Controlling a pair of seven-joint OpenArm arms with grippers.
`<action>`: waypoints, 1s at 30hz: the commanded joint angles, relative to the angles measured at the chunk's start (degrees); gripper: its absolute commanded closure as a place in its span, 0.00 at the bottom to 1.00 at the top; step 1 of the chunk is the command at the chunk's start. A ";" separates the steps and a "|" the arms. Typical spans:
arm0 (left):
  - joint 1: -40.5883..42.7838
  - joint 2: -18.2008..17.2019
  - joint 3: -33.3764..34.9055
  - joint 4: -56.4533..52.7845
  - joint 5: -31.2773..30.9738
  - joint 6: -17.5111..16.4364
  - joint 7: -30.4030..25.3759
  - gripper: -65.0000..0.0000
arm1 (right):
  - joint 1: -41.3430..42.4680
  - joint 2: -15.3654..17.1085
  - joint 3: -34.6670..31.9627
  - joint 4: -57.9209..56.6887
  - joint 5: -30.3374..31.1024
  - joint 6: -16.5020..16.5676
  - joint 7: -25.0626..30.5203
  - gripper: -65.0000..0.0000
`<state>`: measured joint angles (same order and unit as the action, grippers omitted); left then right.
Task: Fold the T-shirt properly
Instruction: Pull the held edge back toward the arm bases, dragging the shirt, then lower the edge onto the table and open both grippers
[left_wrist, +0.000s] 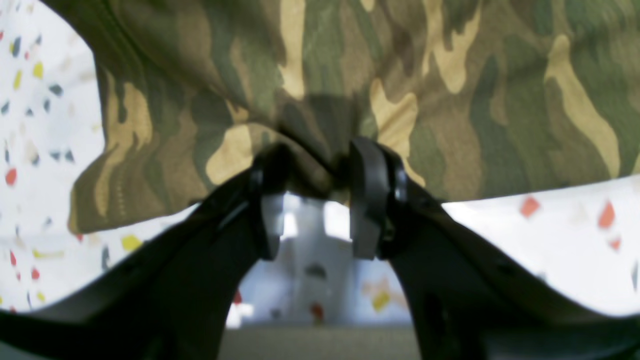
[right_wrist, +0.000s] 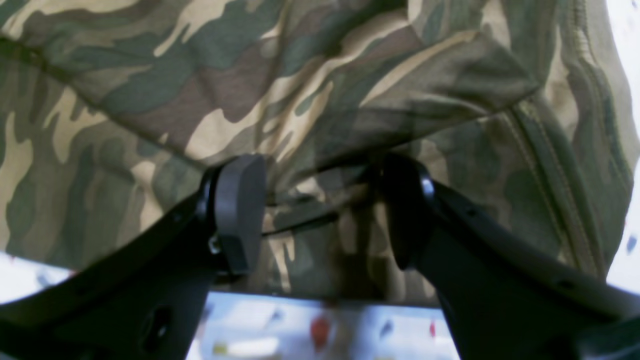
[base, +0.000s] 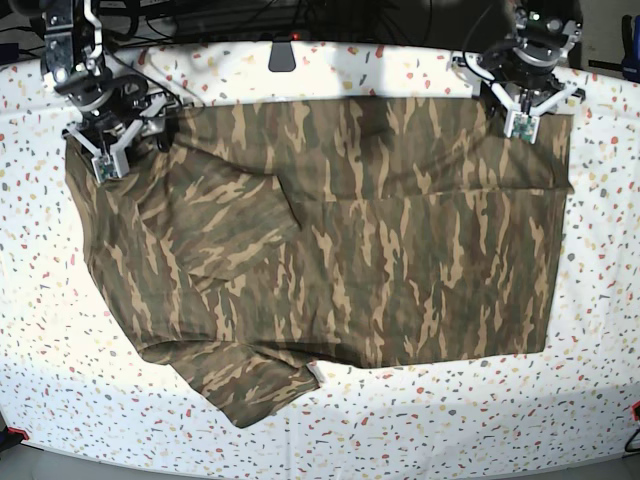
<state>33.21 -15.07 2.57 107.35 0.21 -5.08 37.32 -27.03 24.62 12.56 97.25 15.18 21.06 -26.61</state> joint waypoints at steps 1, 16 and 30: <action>1.31 -0.20 0.11 0.90 -0.20 -0.87 3.78 0.67 | -1.09 0.76 0.76 1.46 0.04 -0.04 -0.07 0.43; 5.07 -0.20 0.11 3.78 -0.22 -0.87 10.64 0.67 | -10.84 0.74 10.01 7.74 0.09 -0.07 -2.45 0.43; 5.05 -0.20 0.11 5.18 -0.22 -0.87 10.60 0.67 | -8.26 0.24 10.84 11.69 6.12 0.04 -2.10 0.43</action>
<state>37.17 -15.07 2.63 112.20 0.01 -5.54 45.21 -35.20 24.27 23.11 108.31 21.12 21.30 -29.89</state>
